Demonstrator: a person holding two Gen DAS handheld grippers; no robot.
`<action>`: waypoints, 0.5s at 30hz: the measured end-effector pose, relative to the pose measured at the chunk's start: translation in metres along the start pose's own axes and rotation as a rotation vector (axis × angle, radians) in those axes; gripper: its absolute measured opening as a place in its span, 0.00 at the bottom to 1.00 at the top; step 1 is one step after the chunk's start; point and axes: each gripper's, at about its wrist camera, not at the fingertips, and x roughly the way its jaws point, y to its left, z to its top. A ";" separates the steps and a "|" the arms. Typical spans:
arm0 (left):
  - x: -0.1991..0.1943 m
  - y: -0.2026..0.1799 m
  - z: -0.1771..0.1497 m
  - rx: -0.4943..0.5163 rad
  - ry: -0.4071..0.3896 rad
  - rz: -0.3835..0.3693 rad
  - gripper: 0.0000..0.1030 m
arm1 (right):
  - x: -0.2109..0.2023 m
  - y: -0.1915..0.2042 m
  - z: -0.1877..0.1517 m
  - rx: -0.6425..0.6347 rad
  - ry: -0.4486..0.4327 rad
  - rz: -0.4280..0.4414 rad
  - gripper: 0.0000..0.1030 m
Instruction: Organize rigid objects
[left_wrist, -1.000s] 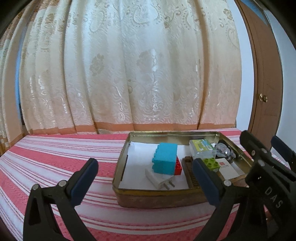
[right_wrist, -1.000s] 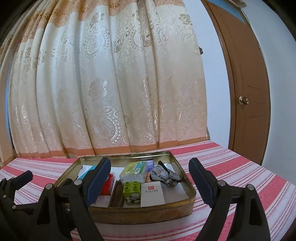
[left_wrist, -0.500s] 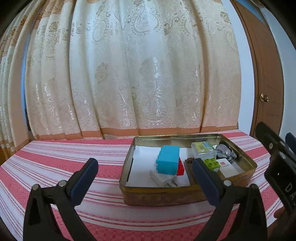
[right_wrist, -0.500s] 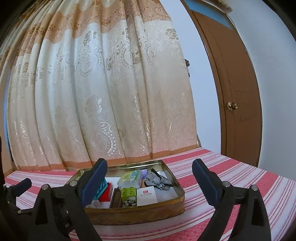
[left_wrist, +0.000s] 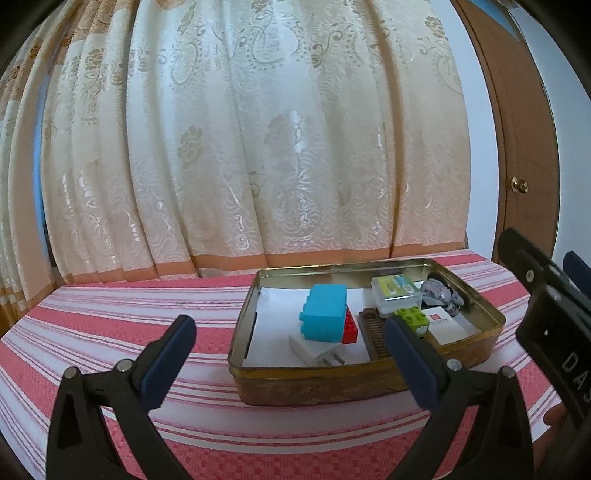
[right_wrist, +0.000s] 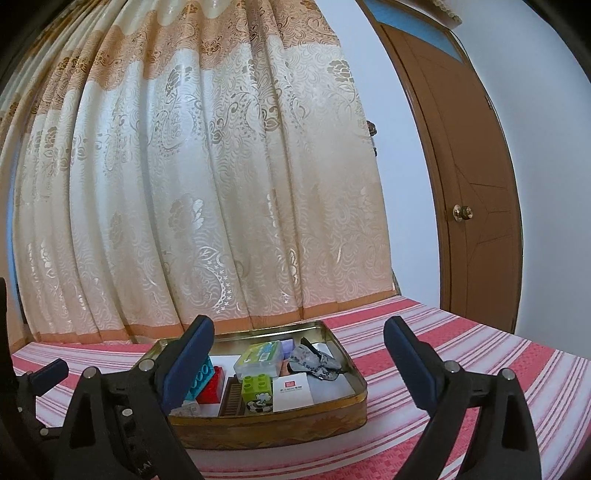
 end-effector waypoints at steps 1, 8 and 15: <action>0.000 0.000 0.000 0.000 0.000 0.001 1.00 | 0.000 0.000 0.000 0.000 -0.001 -0.002 0.92; -0.002 0.000 -0.001 -0.001 -0.007 0.003 1.00 | 0.000 0.000 0.000 0.006 -0.007 -0.001 0.92; -0.002 0.001 -0.001 -0.009 -0.004 -0.007 1.00 | 0.000 0.001 -0.001 0.004 0.000 -0.001 0.92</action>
